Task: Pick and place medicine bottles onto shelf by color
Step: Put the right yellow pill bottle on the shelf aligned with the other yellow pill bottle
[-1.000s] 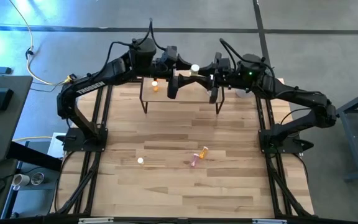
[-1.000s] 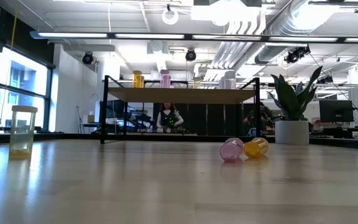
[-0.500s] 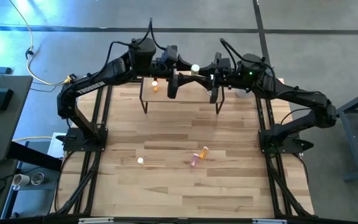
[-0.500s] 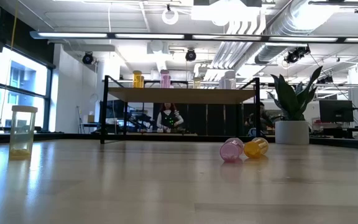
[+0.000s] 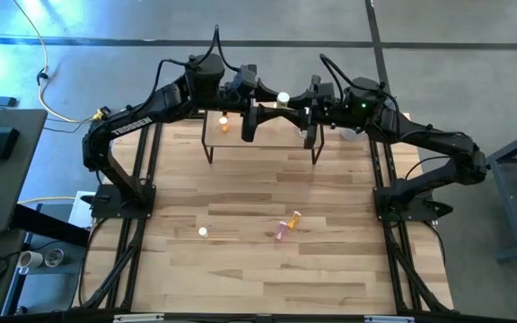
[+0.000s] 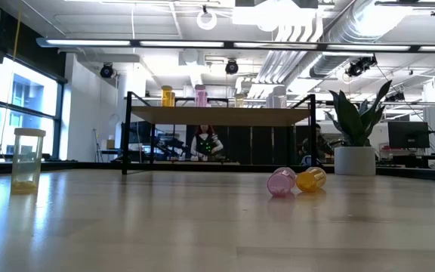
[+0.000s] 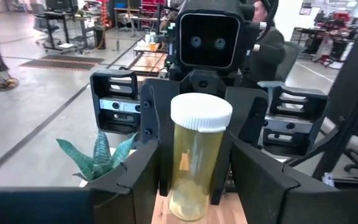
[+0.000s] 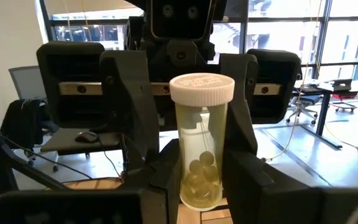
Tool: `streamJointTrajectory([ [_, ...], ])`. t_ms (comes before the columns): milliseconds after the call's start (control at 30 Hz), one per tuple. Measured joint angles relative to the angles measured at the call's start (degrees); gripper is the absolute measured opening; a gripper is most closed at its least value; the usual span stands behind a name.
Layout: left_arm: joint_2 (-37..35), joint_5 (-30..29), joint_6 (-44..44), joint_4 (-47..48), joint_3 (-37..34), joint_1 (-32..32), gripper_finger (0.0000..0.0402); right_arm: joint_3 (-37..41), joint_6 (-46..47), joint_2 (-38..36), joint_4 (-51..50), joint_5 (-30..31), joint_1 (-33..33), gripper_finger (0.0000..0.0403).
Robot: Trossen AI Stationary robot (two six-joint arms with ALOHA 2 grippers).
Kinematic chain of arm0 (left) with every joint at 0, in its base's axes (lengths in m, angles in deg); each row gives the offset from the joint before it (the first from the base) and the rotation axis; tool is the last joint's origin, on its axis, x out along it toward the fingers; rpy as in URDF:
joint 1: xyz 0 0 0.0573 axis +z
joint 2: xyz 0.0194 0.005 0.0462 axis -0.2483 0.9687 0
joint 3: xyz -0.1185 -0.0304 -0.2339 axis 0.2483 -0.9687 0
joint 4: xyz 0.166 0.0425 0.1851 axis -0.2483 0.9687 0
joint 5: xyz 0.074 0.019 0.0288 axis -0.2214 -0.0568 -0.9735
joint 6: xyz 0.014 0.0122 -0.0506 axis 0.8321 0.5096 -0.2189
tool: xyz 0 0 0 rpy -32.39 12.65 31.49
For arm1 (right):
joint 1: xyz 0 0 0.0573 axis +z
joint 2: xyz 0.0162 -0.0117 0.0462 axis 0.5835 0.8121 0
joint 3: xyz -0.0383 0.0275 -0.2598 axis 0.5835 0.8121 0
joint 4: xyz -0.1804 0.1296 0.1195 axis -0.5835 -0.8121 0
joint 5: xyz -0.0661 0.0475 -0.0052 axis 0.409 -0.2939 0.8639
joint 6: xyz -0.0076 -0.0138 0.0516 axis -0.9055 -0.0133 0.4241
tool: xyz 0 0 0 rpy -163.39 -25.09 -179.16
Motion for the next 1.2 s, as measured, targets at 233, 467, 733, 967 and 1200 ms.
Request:
streamJointTrajectory([
  [233, 0.0, 1.2, -1.5, 0.0, 0.0, -0.2, 0.0178, 0.0, 0.2, 0.0, -0.8, 0.4, 0.0, 0.0087],
  [467, 0.0, 4.0, -4.3, -1.4, 0.0, -0.1, 0.0197, 0.1, 0.2, 0.1, -2.7, 0.1, 0.1, 0.0087],
  [733, -0.1, 4.2, -6.1, -0.5, 0.0, 0.6, 0.0226, 0.2, 0.3, 0.3, -3.1, 0.5, 0.0, 0.0087],
  [967, 0.0, 4.0, -4.4, 0.3, -0.2, 0.5, 0.0223, 0.2, 0.3, 0.3, -2.1, 0.5, 0.5, 0.0087],
  [1200, 0.1, 2.3, -3.5, 1.2, -0.3, 0.4, 0.0202, 0.2, 0.3, 0.2, -1.4, 0.5, 1.8, 0.0087],
])
